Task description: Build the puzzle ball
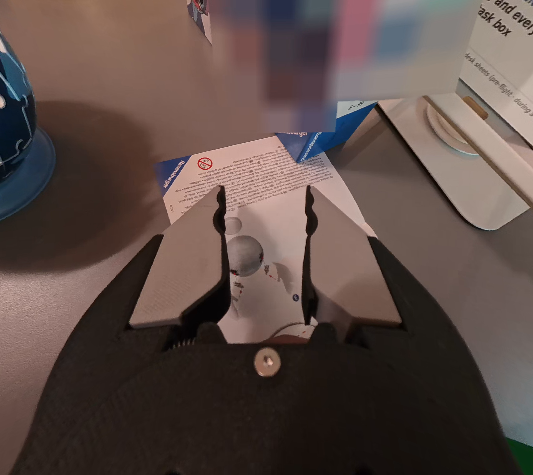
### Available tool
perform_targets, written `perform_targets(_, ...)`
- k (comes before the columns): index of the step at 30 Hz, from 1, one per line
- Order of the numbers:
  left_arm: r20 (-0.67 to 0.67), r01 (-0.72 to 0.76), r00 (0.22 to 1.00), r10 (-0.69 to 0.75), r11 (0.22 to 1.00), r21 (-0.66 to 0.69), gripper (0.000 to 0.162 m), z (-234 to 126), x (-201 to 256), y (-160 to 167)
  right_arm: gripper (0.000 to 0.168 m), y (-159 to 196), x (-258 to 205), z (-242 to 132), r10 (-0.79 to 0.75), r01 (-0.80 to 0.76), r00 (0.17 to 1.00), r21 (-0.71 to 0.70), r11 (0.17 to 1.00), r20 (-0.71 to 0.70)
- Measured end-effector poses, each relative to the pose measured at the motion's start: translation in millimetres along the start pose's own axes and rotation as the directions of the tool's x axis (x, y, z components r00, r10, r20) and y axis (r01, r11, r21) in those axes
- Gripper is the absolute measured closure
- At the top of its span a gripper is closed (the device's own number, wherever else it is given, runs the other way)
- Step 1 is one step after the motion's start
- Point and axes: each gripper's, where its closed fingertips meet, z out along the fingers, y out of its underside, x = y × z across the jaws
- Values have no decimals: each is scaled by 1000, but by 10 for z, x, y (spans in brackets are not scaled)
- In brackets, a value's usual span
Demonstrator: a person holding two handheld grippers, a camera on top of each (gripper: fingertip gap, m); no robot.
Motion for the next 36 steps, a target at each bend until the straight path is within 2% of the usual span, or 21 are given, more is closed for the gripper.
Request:
perform_targets(4, -67, 59, 997, -49, 987, 148, 147, -252, 124, -355, 116, -4, 52, -19, 11, -11, 1000, 6, 1000, -11)
perform_targets(9, -127, 93, 990, -67, 975, 204, 147, -479, 249, -532, 116, -2, 76, -32, 6, -6, 1000, 4, 1000, -20)
perform_targets(13, -276, 169, 957, -92, 948, 271, 147, -678, 452, -664, 116, -59, 75, -68, -1, 2, 1000, 25, 1000, -25)
perform_targets(16, -431, 220, 900, -64, 921, 322, 147, -837, 720, -799, 116, -191, 40, -158, -21, 22, 1000, 81, 996, -13)
perform_targets(21, -577, 242, 816, 29, 890, 386, 147, -981, 1153, -1092, 124, -710, -180, -579, -85, 58, 993, 278, 959, 87)
perform_targets(24, -611, 210, 784, 110, 879, 428, 147, -1034, 1444, -1348, 121, -1059, -353, -850, -95, 35, 985, 371, 928, 145)
perform_targets(27, -613, 169, 760, 215, 846, 506, 147, -1132, 1739, -1675, 117, -1412, -592, -1027, -135, 44, 970, 404, 914, 201)
perform_targets(31, -615, 191, 724, 312, 767, 613, 147, -1326, 2029, -2192, 112, -1853, -871, -1111, -189, 79, 948, 385, 920, 257)
perform_targets(34, -609, 222, 720, 333, 721, 657, 147, -1425, 2129, -2536, 110, -2181, -940, -1140, -212, 92, 947, 431, 898, 240)
perform_targets(36, -601, 218, 727, 333, 718, 661, 147, -1409, 2173, -2672, 112, -2327, -933, -1146, -225, 106, 952, 470, 877, 206)
